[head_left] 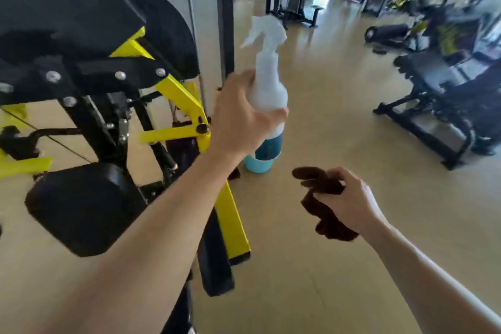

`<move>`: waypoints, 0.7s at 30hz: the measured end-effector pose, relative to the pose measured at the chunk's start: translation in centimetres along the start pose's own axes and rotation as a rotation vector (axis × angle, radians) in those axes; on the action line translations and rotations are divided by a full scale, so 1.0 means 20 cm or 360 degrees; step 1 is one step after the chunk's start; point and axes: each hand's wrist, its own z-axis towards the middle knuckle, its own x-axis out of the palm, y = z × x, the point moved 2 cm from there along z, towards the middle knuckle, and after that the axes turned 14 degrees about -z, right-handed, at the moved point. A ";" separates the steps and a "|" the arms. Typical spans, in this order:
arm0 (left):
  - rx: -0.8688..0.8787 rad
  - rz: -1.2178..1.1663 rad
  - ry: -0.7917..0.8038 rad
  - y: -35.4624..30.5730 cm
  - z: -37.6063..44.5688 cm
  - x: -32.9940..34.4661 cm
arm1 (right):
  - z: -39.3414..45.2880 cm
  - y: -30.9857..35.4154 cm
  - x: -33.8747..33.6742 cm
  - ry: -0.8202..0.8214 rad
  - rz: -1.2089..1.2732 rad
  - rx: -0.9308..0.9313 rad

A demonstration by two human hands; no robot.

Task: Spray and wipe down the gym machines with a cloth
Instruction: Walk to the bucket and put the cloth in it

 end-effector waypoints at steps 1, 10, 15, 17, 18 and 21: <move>-0.0058 -0.0002 0.0044 0.01 -0.05 0.13 | -0.04 -0.13 -0.07 0.0036 0.0011 0.0084; -0.0705 0.0046 0.0135 0.32 -0.31 0.84 | -0.02 -0.84 -0.27 0.0154 0.0203 0.0578; -0.1029 0.0043 0.0285 0.55 -0.32 1.10 | 0.28 -0.94 -0.28 0.0060 0.0286 0.0671; -0.1216 0.0128 0.0477 0.67 -0.31 1.20 | 0.43 -0.95 -0.28 0.0093 0.0264 0.0655; -0.1293 0.0182 0.0557 0.74 -0.29 1.26 | 0.53 -0.95 -0.27 0.0113 0.0257 0.0644; -0.1386 0.0431 0.0604 0.97 -0.23 1.37 | 0.84 -0.94 -0.25 0.0178 0.0233 0.0605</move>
